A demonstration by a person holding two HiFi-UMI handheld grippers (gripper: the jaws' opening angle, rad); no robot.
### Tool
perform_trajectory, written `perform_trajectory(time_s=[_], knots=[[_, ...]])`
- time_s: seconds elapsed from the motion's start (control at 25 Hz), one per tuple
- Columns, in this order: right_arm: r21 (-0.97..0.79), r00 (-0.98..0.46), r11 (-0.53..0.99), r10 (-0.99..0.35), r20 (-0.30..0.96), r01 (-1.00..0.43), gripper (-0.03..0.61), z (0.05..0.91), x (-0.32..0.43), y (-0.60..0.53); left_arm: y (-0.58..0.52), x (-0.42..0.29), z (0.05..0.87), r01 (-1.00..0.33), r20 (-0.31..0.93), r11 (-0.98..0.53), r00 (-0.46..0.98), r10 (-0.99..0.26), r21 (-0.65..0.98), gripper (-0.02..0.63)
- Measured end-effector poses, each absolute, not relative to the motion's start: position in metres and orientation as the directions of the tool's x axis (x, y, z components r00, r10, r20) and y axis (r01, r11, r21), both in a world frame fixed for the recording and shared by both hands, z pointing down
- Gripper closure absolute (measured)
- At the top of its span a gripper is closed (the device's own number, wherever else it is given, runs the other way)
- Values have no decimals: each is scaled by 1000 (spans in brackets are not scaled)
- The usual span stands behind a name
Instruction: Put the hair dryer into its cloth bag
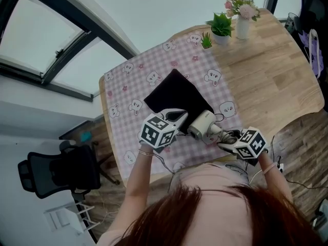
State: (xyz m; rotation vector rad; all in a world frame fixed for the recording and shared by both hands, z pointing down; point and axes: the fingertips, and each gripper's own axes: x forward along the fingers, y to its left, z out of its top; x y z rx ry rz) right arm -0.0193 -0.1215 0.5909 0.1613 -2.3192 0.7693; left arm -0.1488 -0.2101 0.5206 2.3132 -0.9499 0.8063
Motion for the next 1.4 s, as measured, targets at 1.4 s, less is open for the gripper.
perform_trajectory(time_s=[1.4], knots=[[-468,-725,799,58,686,-378,350,609,-50,-157,-194,-136,528,-677,706,-675,629,-324,294,600]])
